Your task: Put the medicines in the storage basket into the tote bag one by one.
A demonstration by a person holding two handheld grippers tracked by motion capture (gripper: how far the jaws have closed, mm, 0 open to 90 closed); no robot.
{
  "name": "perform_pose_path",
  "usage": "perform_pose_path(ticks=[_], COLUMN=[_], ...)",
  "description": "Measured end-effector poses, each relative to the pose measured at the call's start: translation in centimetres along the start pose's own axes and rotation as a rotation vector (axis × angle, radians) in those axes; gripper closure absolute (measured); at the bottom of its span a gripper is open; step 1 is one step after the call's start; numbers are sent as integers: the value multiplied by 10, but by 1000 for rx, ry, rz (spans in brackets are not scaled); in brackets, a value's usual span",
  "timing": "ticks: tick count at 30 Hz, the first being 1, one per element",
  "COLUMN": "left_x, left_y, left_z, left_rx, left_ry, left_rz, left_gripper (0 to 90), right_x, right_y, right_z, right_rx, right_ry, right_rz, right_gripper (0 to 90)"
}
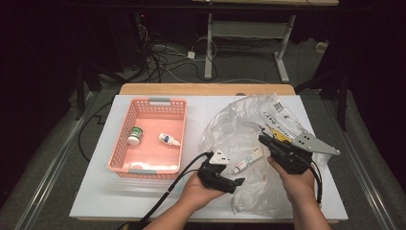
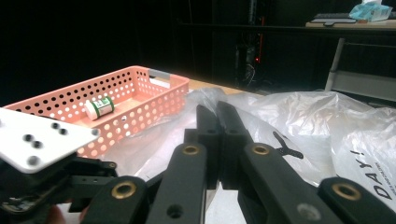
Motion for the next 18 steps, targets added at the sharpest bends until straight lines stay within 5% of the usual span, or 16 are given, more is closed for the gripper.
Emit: perform_pose_path(ticks=[7,18], left_x=[-10,-22], left_y=[7,10], left_z=[-19,-47], left_rx=[-11,4], left_ry=[17,68], left_rz=[7,3], left_gripper=[0,0], right_x=[1,0], right_y=[0,0], right_z=[-1,0], right_rx=[-5,-7], right_ry=[4,-3], right_rz=[1,-5], right_gripper=[900,900])
Point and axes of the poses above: each handheld gripper's, and its own axes: z roughly forward along the jaws, x roughly out of its top, y roughly to its right, the point moved 3 cm from there along z, roughly forward along the jaws, and after that the axes turned 2 degrees about -z, right-handed, at the moved point
